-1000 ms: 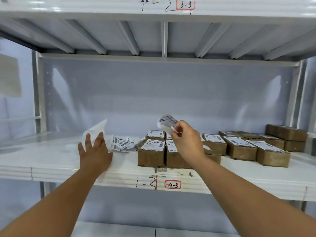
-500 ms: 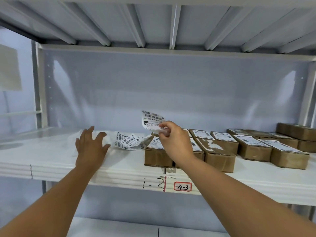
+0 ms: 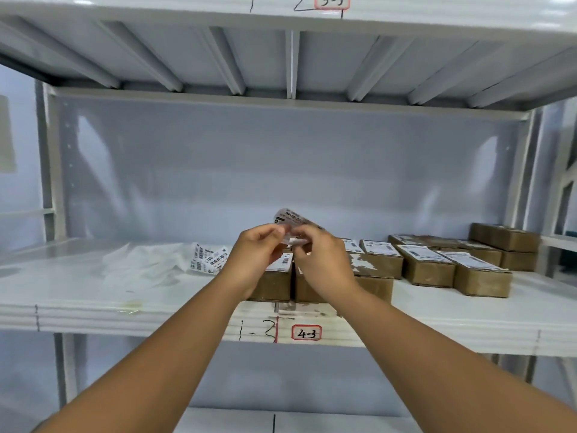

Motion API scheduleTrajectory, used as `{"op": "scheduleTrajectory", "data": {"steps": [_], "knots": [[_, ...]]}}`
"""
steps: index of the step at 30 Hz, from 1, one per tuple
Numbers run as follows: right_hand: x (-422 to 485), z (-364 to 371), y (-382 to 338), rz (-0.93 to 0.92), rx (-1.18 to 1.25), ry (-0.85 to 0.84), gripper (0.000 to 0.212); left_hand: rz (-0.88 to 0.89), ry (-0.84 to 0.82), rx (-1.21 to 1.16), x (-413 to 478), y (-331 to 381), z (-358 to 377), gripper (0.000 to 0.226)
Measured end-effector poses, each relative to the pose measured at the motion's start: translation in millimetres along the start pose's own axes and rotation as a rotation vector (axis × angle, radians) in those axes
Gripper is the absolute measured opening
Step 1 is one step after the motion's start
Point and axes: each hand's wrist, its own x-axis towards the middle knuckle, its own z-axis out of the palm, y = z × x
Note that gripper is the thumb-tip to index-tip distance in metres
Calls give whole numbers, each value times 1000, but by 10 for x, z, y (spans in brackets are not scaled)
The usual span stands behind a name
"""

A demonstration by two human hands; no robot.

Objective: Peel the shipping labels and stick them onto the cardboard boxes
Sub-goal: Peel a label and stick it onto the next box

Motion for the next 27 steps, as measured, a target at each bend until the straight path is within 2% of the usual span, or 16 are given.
{"op": "scheduleTrajectory", "data": {"steps": [5,8,10,12,14,18,21,27], "knots": [[-109,-253,183,40,-157,-78,20,-50,82,100,91,35,297,43],[-148,-469,324,118,-134,-175,28,-48,50,107,129,34,464,47],[-159,-590,396,197,-15,-190,26,-14,14,137,164,13,553,49],[-128,-699,486,299,165,-62,20,-6,-45,161,185,3,655,50],[-61,-815,599,412,303,59,26,-17,-111,186,208,0,760,51],[11,-1008,815,543,601,-45,15,-24,-244,225,275,16,928,56],[75,-1041,985,534,728,-53,24,-1,-272,228,387,-32,1018,50],[263,-840,1301,530,720,78,27,41,-267,381,649,-286,1105,23]]}}
